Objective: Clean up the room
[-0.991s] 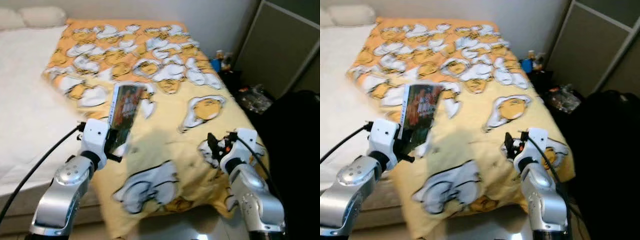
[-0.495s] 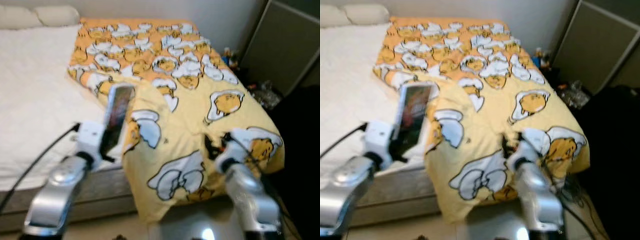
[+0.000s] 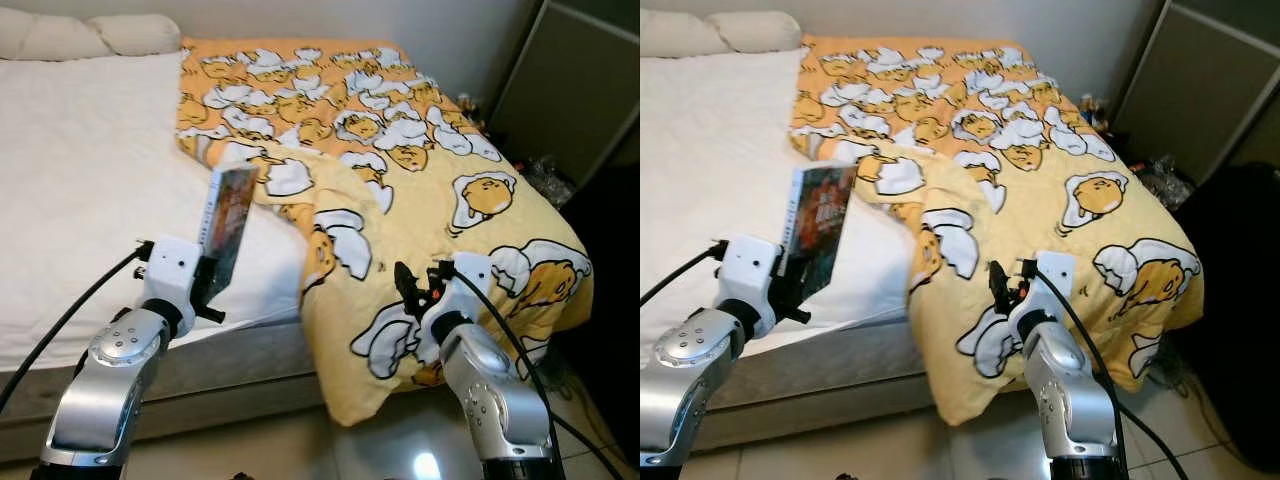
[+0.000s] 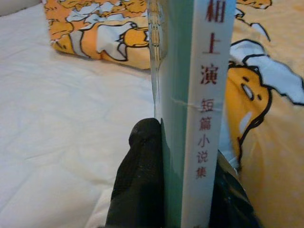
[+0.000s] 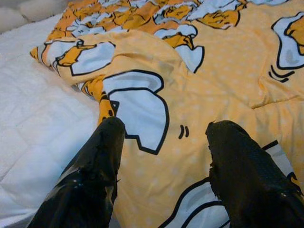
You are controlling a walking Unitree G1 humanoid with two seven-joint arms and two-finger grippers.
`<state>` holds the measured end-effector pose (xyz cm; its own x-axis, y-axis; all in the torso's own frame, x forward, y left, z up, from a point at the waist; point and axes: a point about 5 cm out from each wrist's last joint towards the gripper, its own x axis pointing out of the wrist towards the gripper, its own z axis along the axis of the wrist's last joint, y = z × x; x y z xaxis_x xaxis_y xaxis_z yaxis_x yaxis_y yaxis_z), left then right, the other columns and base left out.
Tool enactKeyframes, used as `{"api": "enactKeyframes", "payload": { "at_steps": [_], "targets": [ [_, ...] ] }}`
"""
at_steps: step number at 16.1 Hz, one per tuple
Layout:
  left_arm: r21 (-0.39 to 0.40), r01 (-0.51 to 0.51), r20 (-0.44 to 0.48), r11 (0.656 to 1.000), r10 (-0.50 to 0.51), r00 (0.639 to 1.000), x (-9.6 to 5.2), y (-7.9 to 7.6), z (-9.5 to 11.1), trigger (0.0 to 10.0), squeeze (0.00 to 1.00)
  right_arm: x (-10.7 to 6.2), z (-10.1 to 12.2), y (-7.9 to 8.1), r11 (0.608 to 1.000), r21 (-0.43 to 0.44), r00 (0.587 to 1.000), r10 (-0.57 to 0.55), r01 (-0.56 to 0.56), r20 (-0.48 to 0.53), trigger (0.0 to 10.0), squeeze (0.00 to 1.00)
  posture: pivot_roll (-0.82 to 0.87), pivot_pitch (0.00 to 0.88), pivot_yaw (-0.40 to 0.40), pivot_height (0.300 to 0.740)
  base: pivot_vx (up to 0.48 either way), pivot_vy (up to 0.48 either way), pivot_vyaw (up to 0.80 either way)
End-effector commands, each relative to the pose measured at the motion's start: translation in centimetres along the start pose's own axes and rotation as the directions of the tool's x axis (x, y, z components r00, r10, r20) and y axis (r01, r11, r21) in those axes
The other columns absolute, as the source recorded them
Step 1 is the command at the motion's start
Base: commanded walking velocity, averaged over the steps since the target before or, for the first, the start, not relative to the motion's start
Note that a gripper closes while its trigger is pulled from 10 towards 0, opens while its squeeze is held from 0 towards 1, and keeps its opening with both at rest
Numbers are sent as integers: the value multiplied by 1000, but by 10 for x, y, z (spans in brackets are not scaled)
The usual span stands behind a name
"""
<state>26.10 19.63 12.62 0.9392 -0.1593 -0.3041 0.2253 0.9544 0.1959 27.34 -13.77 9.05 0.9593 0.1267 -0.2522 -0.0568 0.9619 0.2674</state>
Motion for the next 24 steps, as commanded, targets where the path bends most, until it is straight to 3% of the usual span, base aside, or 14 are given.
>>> {"api": "enactKeyframes", "payload": {
  "at_steps": [1, 6, 24],
  "targets": [
    [12, 26, 43, 1000, -27, 999, 2, -6, 10, 10000, 0, -2, 2, -8, 1000, -8, 1000, -28, 28, 4, 10000, 0, -70, 0, -31, 740, 0, 364, 0],
    [11, 28, 45, 1000, -28, 999, 3, -7, 10, 10000, 0, -2, 3, -7, 1000, 19, 1000, -5, 5, 5, 10000, 0, -73, 0, -36, 740, 0, 366, 0],
    [14, 46, 52, 999, -46, 998, 4, -11, 9, 10000, 0, -4, 0, -3, 998, -47, 999, 40, -41, -16, 10000, 0, -81, 0, -50, 740, 0, 366, 0]
  ]
}}
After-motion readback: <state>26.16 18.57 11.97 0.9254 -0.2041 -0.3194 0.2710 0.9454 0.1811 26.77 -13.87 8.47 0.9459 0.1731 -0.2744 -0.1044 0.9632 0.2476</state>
